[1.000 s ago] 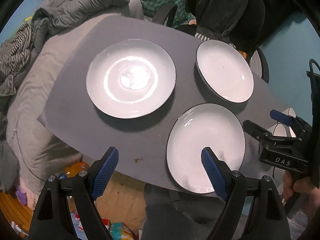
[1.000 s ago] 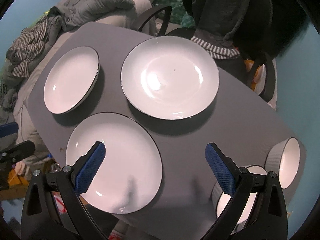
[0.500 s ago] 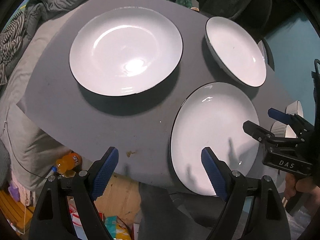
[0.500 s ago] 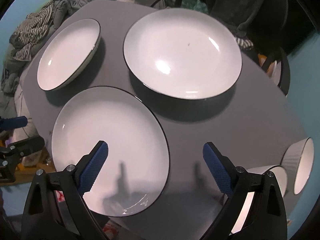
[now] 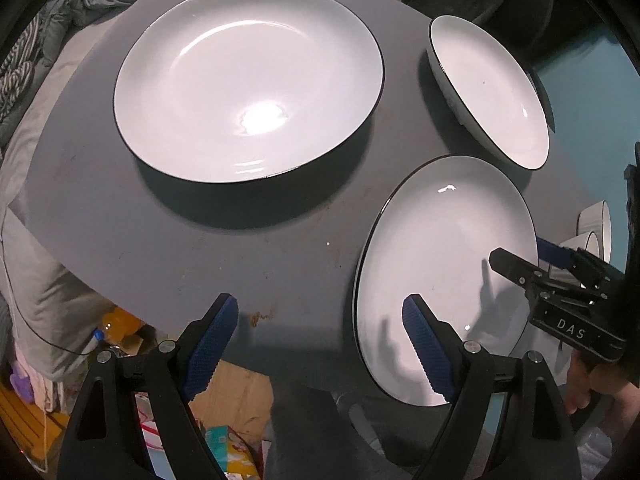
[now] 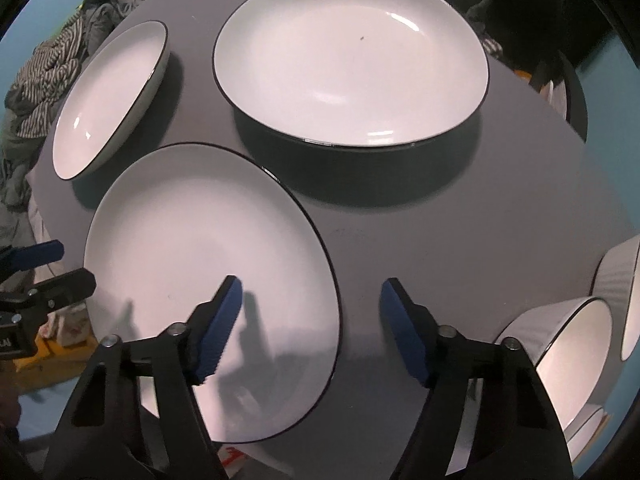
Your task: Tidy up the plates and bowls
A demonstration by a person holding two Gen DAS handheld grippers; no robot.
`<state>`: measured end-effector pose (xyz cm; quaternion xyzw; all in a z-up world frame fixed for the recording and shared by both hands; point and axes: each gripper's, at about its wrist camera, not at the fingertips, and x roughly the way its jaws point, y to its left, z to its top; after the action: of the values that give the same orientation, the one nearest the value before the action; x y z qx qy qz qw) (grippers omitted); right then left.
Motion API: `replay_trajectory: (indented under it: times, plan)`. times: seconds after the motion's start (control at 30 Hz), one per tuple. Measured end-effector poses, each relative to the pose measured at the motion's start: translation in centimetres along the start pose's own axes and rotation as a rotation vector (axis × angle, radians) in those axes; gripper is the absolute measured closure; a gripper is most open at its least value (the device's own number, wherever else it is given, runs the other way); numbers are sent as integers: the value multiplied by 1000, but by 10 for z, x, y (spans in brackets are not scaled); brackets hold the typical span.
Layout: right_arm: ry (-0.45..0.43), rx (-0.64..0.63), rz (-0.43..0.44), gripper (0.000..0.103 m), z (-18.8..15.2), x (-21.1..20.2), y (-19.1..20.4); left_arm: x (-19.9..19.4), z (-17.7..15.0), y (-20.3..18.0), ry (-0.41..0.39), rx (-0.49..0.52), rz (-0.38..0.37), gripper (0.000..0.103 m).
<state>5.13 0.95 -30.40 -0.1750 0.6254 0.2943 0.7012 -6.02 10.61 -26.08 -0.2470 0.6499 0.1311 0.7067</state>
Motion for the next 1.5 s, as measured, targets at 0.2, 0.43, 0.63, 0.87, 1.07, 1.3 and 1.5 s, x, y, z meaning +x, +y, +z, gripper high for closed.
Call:
replay_trajectory:
  times: [0.2,0.43,0.63,0.87,1.07,1.3,1.5]
  plan:
    - [15,50,-6,47,0,5,-6,6,9,-6,46,37,1,36]
    - [7,110,18,67,-8,1,-6,9,16,-13,78,80,-25,46]
    - [-1,190,48,71,-14,-5,-12,15,26,-28,114,141,-24,59]
    - [-18,249,64,74,-19,-7,-26,28,33,-38,147,181,-42,69]
    - [7,255,65,74,-21,-8,-28,36,42,-46,171,178,-67,76]
    - [41,227,82,76,-24,-9,-28,46,37,-42,188,160,-102,84]
    - [75,209,131,81,-24,-8,-38,50,33,-39,189,161,-110,84]
